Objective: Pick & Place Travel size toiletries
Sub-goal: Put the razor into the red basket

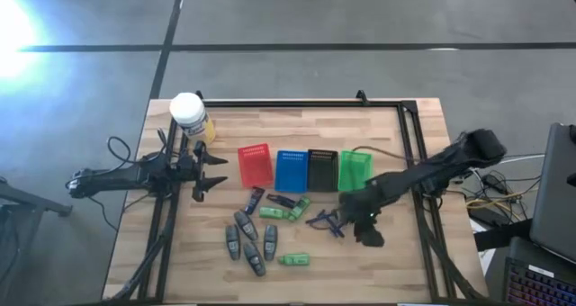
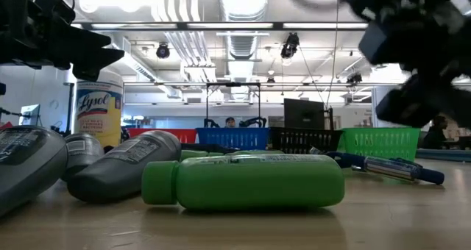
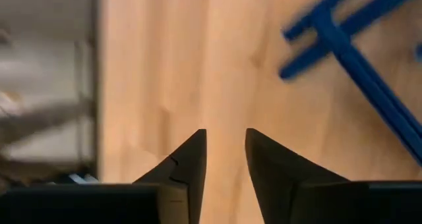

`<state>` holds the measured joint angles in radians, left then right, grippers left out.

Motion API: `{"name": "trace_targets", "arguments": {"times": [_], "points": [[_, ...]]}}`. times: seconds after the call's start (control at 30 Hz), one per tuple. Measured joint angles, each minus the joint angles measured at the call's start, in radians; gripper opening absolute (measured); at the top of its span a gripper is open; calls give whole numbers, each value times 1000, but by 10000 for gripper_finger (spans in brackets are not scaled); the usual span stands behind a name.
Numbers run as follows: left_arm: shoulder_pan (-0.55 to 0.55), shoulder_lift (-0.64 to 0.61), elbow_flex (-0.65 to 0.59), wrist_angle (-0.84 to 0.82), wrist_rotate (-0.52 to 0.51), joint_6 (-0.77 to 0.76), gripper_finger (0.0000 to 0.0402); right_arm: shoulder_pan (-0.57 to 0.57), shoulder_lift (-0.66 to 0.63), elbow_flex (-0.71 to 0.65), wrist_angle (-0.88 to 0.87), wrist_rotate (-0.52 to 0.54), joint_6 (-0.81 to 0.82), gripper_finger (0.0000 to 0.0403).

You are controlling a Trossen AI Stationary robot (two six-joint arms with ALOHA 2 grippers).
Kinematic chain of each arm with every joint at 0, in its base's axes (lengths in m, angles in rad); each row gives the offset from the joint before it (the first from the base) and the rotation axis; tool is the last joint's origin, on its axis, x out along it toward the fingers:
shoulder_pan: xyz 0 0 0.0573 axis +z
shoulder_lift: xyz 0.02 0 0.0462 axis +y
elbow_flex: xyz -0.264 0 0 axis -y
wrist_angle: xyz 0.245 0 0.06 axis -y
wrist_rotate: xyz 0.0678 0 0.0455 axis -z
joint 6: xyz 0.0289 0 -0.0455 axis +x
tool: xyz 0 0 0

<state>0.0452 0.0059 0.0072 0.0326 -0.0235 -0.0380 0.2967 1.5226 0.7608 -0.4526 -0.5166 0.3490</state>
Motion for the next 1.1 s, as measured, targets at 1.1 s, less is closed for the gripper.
{"name": "trace_targets", "arguments": {"times": [1.1], "points": [[0, 10, 0, -9, 0, 0, 257, 14, 17, 67, -116, 469, -521, 215]]}}
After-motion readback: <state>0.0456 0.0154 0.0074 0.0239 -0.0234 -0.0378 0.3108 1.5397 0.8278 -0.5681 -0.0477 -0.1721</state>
